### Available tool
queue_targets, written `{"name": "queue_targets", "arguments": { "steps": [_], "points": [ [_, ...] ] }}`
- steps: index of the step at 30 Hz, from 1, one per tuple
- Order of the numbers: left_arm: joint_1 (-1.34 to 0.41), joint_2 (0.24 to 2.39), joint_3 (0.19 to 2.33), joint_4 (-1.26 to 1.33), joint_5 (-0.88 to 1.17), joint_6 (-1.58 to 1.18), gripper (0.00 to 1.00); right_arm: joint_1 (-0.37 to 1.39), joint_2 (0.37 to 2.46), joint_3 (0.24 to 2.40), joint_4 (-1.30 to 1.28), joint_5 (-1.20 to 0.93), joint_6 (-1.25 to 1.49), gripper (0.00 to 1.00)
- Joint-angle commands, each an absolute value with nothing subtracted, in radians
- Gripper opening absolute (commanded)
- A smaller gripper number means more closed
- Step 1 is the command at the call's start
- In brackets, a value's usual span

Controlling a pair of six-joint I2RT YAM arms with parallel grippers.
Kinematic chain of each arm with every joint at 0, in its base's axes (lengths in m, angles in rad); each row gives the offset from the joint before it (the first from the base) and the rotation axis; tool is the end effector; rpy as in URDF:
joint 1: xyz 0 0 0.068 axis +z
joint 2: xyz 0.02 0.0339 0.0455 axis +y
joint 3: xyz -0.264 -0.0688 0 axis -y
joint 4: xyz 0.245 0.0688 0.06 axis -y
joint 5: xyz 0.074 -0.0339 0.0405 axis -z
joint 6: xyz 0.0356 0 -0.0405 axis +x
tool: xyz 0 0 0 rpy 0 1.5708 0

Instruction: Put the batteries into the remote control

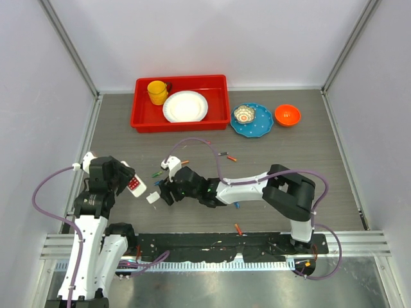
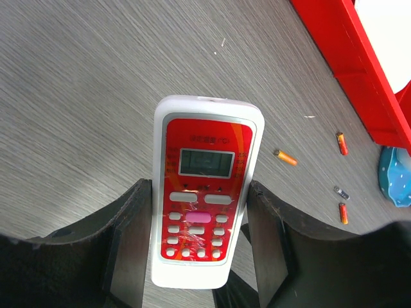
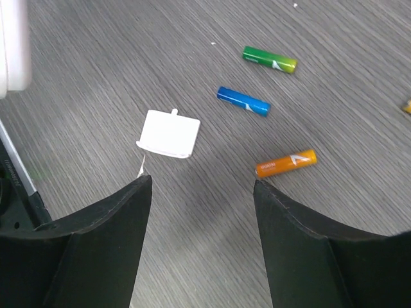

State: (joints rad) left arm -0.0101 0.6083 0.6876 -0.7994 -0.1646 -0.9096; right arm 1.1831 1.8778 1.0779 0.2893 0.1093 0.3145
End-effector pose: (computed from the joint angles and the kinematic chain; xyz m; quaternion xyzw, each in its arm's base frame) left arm 0.1249 0.0046 0.2716 -0.4252 0.8028 -0.1154 0.4018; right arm 0.1582 0.3771 0.1778 -0.3374 0.7931 0.3092 0.4019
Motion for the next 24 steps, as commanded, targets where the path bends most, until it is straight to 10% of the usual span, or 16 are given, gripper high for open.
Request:
{"name": "queue_targets", "arguments": {
  "steps": [1,7,24],
  "points": [
    [-0.005,0.595,0.709,-0.787,-0.184,-0.916,0.0,1.216,1.943,1.187,0.332,0.146,0.253,0.73],
    [-0.005,0.597,0.715,-0.799,-0.193,-0.928,0.0,1.267,2.029,1.285,0.25,0.258,0.259,0.91],
    [-0.005,0.612,0.699,-0.808,-0.213,-0.974,0.0,1.321,2.137,1.351,0.224,0.394,0.301,0.93]
  ]
}}
